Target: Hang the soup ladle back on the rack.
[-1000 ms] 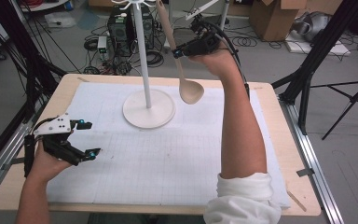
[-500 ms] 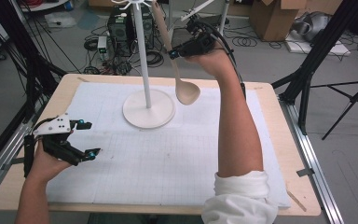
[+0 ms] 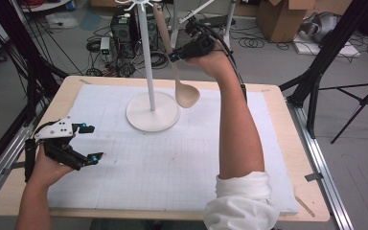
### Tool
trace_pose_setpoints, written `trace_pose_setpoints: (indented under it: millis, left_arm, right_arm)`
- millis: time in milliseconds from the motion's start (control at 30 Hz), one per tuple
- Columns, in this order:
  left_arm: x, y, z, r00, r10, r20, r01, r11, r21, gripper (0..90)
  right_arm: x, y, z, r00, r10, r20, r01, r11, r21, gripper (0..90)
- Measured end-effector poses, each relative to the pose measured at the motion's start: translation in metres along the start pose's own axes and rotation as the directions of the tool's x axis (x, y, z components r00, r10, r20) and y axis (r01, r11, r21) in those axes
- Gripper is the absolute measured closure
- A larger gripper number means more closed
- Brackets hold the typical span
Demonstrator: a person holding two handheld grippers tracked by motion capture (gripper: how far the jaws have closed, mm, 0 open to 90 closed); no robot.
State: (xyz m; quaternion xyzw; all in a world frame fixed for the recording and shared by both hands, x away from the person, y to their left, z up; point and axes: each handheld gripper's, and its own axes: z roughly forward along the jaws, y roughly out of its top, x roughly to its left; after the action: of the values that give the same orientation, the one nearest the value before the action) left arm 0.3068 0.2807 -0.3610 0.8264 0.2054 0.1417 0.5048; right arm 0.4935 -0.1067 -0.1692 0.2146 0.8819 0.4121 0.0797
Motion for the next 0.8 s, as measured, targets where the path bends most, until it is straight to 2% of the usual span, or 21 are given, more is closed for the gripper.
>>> trace_pose_setpoints:
  millis: [133, 233, 367, 667, 800]
  left_arm:
    - [-0.001, 0.000, 0.000, 1.0000, -0.003, 0.003, 0.003, 1.0000, 0.001, 1.7]
    - [-0.001, 0.000, 0.000, 1.0000, 0.000, 0.003, 0.000, 1.0000, 0.001, 1.7]
    - [-0.002, 0.001, 0.000, 1.0000, 0.002, 0.004, -0.002, 1.0000, 0.001, 1.7]
    - [-0.003, 0.002, 0.003, 0.9999, 0.005, 0.010, -0.005, 1.0000, 0.009, 1.7]
    - [-0.004, 0.002, 0.005, 0.9999, 0.004, 0.013, -0.005, 0.9999, 0.016, 1.7]
  right_arm:
    - [0.000, 0.000, -0.003, 0.9997, 0.011, 0.024, -0.010, 0.999, -0.030, 65.9]
    - [0.002, -0.001, -0.007, 0.9995, 0.013, 0.029, -0.012, 0.999, -0.033, 61.1]
    - [0.003, -0.008, -0.014, 0.9993, 0.018, 0.034, -0.017, 0.999, -0.037, 58.0]
    - [0.004, -0.039, -0.025, 0.9984, 0.037, 0.042, -0.035, 0.997, -0.067, 48.3]
    - [0.006, -0.055, -0.032, 0.9954, 0.044, 0.085, -0.038, 0.997, -0.066, 40.4]
